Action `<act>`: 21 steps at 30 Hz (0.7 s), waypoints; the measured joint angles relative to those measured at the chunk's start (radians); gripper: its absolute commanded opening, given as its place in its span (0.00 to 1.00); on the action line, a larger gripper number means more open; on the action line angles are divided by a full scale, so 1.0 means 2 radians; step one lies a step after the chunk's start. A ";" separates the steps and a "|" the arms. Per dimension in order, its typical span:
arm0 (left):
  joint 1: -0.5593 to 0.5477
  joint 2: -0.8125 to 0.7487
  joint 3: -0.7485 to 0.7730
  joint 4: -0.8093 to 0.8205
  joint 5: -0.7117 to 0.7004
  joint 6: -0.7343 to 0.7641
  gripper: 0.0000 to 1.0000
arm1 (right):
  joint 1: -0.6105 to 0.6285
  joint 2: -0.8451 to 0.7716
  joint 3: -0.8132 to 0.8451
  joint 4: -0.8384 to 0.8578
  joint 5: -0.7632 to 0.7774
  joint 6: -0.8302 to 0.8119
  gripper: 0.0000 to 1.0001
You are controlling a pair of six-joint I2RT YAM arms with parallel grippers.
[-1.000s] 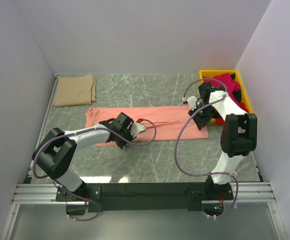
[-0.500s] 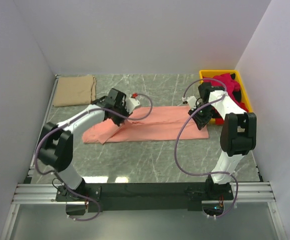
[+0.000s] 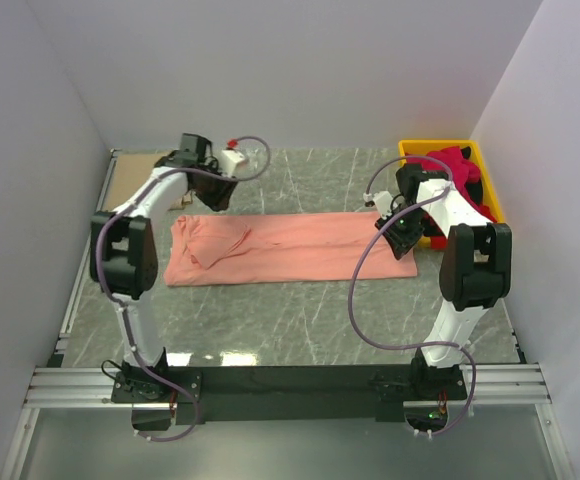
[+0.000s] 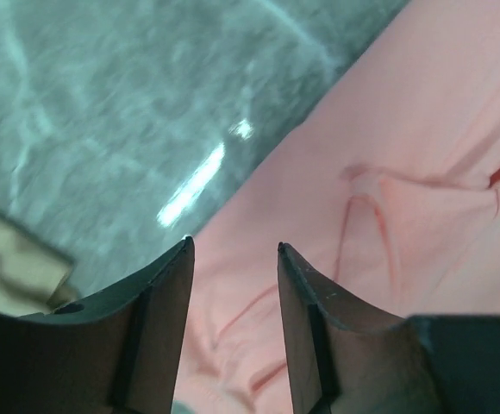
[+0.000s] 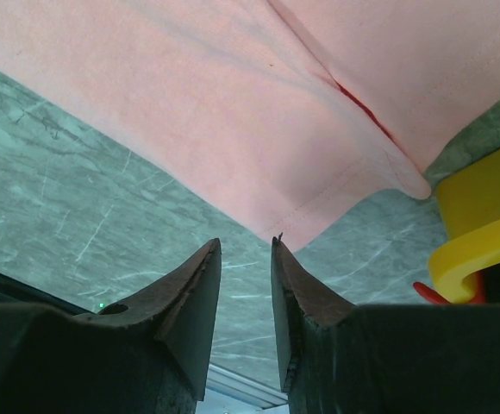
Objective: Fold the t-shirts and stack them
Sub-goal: Fold the tshirt
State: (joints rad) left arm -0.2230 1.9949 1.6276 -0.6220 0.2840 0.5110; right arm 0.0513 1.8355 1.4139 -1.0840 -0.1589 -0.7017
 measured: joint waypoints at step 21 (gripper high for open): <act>-0.056 -0.206 -0.311 0.010 -0.097 -0.018 0.50 | 0.010 0.027 0.018 -0.001 -0.014 0.016 0.36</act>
State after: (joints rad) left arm -0.3344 1.5829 1.0054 -0.6022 0.0891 0.4755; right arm 0.0723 1.8896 1.4494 -1.0866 -0.1860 -0.6693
